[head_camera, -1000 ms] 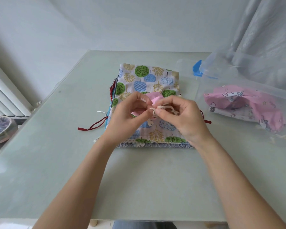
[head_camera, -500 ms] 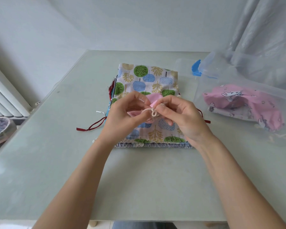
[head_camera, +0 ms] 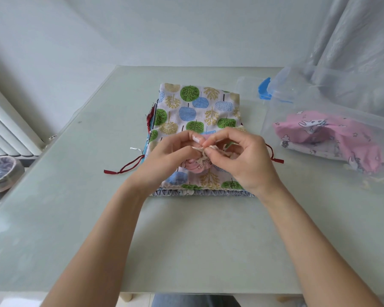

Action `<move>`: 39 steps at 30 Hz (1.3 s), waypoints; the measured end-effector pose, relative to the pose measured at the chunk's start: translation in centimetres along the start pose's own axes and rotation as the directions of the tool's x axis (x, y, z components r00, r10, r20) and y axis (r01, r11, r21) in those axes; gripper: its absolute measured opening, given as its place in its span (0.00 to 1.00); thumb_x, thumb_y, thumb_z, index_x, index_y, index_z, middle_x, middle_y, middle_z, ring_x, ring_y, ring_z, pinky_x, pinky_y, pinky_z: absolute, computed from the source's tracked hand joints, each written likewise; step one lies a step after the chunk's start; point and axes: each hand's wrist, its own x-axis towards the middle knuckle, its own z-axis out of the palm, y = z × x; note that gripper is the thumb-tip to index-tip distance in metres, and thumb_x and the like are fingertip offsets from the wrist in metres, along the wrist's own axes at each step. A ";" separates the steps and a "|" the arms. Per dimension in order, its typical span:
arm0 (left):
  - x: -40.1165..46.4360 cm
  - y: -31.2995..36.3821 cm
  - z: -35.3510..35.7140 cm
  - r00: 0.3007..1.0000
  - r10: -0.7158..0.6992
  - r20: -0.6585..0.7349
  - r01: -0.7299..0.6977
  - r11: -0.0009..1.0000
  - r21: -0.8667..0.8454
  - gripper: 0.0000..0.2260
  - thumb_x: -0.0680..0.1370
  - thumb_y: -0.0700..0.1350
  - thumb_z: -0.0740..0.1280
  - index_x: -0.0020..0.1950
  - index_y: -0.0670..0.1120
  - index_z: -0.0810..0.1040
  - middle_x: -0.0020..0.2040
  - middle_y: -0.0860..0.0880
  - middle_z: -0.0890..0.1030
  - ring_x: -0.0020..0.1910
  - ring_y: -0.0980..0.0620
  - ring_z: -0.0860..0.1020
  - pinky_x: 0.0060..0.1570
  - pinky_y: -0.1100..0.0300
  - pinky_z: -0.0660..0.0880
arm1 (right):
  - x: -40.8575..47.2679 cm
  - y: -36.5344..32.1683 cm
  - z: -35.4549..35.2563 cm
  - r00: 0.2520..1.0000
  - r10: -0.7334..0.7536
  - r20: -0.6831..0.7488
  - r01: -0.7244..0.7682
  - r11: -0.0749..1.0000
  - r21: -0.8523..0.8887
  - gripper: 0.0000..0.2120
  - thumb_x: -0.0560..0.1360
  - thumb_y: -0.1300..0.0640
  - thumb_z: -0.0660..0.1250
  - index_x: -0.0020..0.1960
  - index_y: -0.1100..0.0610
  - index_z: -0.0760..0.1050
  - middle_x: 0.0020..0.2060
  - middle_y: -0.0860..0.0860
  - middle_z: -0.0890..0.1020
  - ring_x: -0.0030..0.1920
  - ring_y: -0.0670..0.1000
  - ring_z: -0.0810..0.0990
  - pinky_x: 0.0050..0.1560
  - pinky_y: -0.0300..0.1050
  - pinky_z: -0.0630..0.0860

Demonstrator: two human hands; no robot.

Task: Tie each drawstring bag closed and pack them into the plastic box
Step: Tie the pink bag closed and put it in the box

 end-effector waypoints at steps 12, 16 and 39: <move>0.0 0.0 0.0 0.993 0.042 -0.108 -0.039 0.999 0.030 0.08 0.76 0.46 0.66 0.52 0.49 0.82 0.45 0.46 0.80 0.45 0.52 0.78 0.50 0.62 0.76 | 0.0 0.4 -0.1 0.872 -0.462 -0.164 0.347 0.819 -0.457 0.03 0.72 0.63 0.71 0.44 0.63 0.78 0.39 0.51 0.83 0.38 0.52 0.81 0.38 0.51 0.78; 0.0 0.0 0.2 0.995 0.077 -0.069 -0.069 0.991 0.113 0.05 0.76 0.45 0.66 0.48 0.48 0.81 0.41 0.50 0.81 0.42 0.53 0.77 0.49 0.56 0.75 | 0.0 0.5 -0.1 0.850 -0.507 -0.144 0.407 0.805 -0.432 0.03 0.71 0.64 0.72 0.43 0.64 0.79 0.39 0.53 0.83 0.39 0.52 0.81 0.40 0.50 0.78; -0.5 0.0 -1.4 0.807 0.573 -0.141 -0.142 0.420 0.897 0.06 0.77 0.48 0.64 0.45 0.47 0.78 0.40 0.58 0.78 0.35 0.72 0.70 0.30 0.70 0.64 | 0.6 1.9 -2.3 0.980 -0.196 -0.034 0.176 0.932 -0.317 0.07 0.76 0.55 0.66 0.44 0.59 0.73 0.58 0.52 0.79 0.61 0.48 0.77 0.62 0.44 0.71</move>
